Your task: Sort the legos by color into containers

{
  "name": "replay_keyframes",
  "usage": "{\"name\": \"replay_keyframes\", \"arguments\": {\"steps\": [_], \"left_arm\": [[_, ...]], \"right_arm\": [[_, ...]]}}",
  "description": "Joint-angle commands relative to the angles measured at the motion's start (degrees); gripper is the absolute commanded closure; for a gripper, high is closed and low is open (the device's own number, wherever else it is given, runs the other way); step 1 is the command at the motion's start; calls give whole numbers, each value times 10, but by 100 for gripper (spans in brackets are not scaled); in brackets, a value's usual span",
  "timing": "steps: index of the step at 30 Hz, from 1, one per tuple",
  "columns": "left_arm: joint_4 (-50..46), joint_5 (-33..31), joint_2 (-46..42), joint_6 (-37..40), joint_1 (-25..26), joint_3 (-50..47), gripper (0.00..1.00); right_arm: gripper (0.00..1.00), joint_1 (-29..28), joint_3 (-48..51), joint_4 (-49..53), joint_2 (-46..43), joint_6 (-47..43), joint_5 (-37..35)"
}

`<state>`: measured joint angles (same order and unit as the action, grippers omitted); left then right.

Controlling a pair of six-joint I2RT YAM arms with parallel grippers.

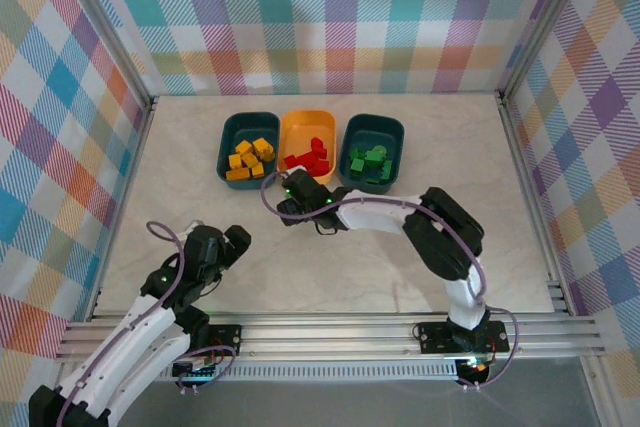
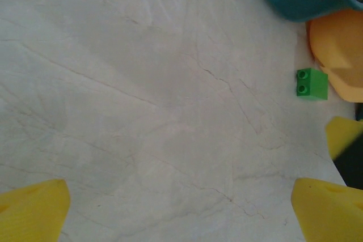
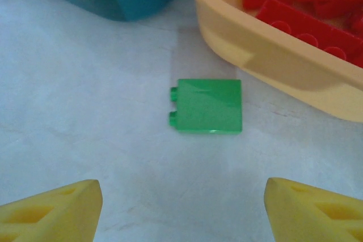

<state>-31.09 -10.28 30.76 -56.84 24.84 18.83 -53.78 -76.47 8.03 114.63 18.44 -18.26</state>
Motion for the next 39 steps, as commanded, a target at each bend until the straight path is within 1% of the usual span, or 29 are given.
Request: {"name": "replay_keyframes", "arguments": {"steps": [1,6,12,15,18,21,23,25,26,32,35,39], "left_arm": [[-43,-23,-31,-20,-4,-15,0],[-57,-25,-58,-12,-4,-13,0],[-51,-21,-52,-5,-4,-9,0],[-44,-19,-47,-4,-5,-10,0],[-34,-8,-40,-4,-4,-14,0],[-28,-3,-32,-4,-4,-16,0],[-28,-3,-29,-3,-5,-15,0],[-28,-4,-28,-1,-5,-14,0],[-29,-4,-29,0,-5,-13,0],[-15,-6,-19,1,-5,-12,0],[1,2,1,3,-5,-10,0],[27,14,37,9,-5,-5,0]], "right_arm": [[24,7,-74,51,45,4,-26],[24,10,-126,86,92,9,-44],[25,15,-146,91,116,13,-24],[28,15,-158,91,129,8,-15],[32,15,-186,113,156,12,-29],[37,15,-184,97,163,13,-27],[45,15,-182,94,163,17,-28],[53,14,-168,80,153,20,-27],[54,14,-157,70,145,19,-26],[57,1,-97,37,82,13,-37],[57,-8,-59,19,29,5,-40],[57,-12,-21,8,-32,-9,-67]]}}
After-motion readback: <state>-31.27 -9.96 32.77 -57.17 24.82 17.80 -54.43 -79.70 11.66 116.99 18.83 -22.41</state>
